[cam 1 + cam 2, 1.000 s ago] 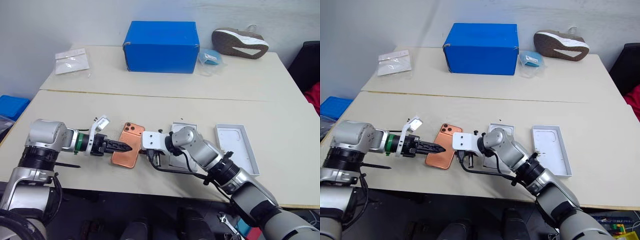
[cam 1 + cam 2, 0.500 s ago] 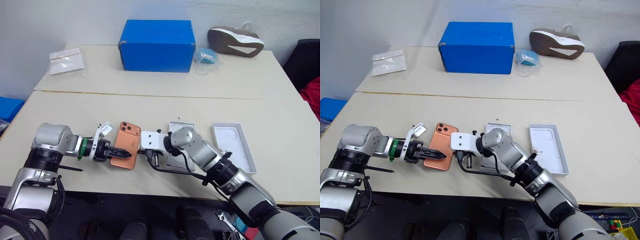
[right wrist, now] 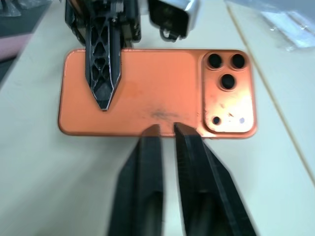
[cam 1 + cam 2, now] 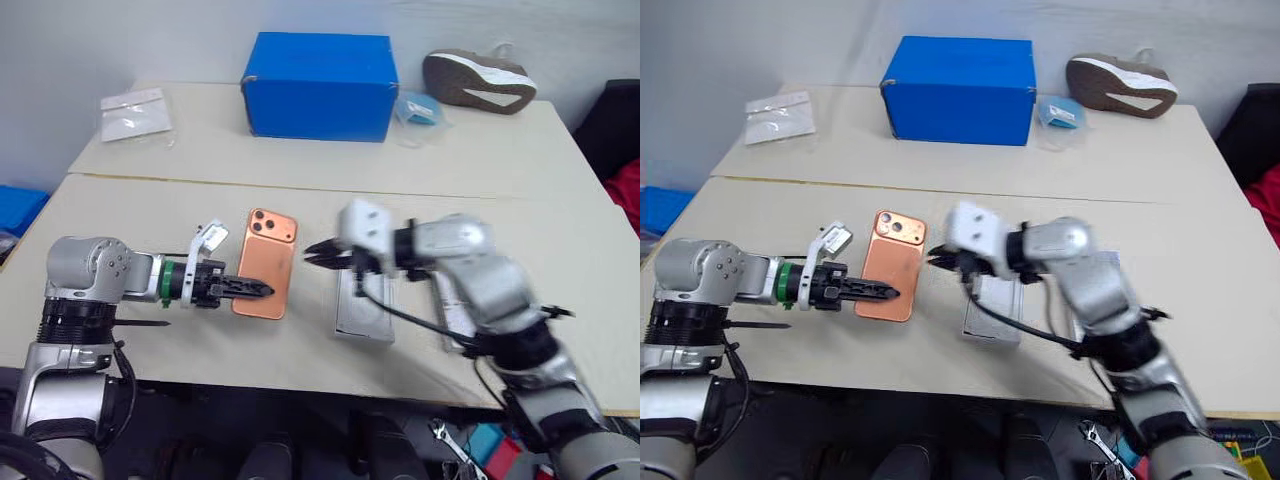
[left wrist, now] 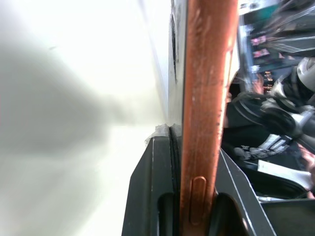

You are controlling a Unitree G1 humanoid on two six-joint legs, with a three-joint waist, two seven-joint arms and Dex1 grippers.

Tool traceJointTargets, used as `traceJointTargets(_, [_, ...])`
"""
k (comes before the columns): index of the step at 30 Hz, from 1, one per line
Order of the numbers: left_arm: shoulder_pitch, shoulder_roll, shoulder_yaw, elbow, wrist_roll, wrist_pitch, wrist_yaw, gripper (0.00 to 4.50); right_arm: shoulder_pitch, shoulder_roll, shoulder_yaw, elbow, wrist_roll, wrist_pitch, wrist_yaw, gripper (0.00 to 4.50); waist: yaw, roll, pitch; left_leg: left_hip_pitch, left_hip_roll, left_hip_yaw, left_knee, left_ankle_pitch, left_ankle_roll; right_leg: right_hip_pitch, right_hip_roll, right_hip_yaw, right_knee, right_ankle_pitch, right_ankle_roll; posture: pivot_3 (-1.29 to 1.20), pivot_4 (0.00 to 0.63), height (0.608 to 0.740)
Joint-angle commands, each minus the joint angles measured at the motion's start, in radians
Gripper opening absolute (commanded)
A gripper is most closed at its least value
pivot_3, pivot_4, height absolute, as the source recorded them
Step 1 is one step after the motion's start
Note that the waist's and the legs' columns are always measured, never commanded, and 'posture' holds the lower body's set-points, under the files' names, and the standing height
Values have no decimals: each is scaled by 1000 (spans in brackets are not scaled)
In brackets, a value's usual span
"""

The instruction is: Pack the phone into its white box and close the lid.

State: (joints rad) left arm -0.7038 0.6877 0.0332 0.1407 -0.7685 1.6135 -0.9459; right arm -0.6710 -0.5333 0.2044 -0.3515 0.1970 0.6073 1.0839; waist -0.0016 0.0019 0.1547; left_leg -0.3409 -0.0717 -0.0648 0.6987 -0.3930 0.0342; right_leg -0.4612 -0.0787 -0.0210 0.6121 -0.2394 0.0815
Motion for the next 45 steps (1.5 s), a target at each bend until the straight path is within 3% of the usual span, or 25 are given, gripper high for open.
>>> traceJointTargets(1, [-18,-90,23,-62,-117,1,128,111,177,-149,-215,-252,169,116,56,1492,18,0,0,-2,0,-2,0,0,0,0,0,0,-2,0,0,0,150,740])
traceJointTargets(7, [-67,-253,37,-5,-272,1,345,111,508,-294,-573,-442,335,187,65,3421,28,-2,1,-11,-1,-4,2,1,1,-3,0,0,-10,1,2,0,150,740])
traceJointTargets(10, [-90,-313,44,28,-318,1,428,111,606,-311,-668,-488,378,205,31,4376,24,-2,1,-10,-1,-4,3,1,0,-2,0,0,-11,1,3,0,150,740])
traceJointTargets(11, [-103,-343,51,56,-323,1,462,111,638,-311,-696,-502,389,212,19,4445,25,-3,1,-10,-1,-4,3,1,0,-2,0,1,-11,2,4,0,150,740])
traceJointTargets(19, [-172,-524,83,239,-307,1,693,111,790,-297,-778,-587,456,220,-104,4500,28,-3,1,-8,-1,-4,2,4,-4,-2,1,2,-11,3,9,0,150,740])
traceJointTargets(27, [-202,-547,67,368,-333,1,791,111,854,-304,-781,-611,473,198,-190,4500,29,-3,2,-8,-2,-4,1,5,-4,-2,1,2,-11,3,9,0,150,740])
traceJointTargets(38, [-205,-559,69,411,-404,1,883,111,865,-315,-751,-606,471,161,-248,4500,30,-3,1,-7,-2,-4,1,5,-4,-2,1,2,-11,3,9,0,150,740])
traceJointTargets(45, [-216,-561,78,428,-448,1,909,2363,869,-320,-730,-600,467,141,-268,4500,30,-3,1,-6,-2,-4,1,5,-4,-1,1,2,-11,3,9,0,150,740])
